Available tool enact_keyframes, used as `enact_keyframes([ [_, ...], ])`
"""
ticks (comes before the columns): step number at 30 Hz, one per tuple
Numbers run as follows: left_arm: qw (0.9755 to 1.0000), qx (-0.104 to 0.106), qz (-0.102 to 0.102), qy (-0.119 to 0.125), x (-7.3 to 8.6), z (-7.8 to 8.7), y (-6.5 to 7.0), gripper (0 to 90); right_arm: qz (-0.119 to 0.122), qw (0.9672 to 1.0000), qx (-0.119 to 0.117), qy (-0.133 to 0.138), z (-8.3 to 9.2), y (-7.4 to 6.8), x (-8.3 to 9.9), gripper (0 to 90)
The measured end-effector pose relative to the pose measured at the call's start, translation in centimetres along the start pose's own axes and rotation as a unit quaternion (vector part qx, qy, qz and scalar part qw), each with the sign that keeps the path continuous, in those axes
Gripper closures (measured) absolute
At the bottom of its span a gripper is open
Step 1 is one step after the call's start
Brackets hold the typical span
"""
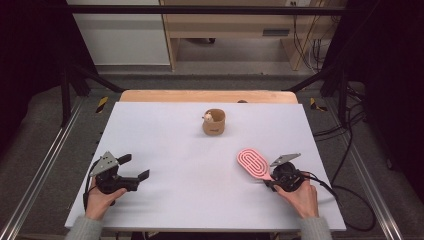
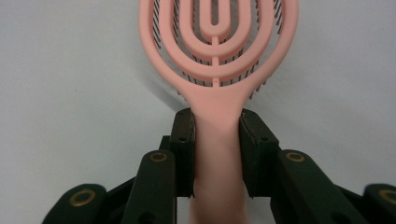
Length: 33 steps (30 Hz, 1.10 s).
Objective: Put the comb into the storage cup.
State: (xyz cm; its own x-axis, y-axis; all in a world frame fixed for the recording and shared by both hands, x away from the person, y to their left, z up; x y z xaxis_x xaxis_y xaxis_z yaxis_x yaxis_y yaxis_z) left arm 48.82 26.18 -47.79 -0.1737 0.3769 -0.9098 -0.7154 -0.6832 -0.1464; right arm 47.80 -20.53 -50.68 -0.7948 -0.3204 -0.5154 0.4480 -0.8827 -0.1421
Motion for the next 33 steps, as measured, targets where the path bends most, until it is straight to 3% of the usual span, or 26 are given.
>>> enact_keyframes([
  [33,1.0000,0.002,0.002,-0.001,-0.1,-0.2,0.1,3.7,-0.011,0.9975,-0.034,0.061,1.8,-0.8,-1.1,69.7],
])
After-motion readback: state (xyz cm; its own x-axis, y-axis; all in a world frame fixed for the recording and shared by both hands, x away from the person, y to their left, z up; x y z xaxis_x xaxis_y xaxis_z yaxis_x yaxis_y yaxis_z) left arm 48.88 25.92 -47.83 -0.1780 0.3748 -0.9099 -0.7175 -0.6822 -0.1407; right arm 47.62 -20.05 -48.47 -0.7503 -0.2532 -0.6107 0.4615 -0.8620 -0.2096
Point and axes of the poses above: each handheld gripper's, and its own axes: z roughly backward along the jaws, x roughly out of its underside, y roughly to its right, the point moved 6 cm from there along -z, roughly forward along the jaws, and after that the axes turned 14 degrees about -z, right-handed, at the moved point
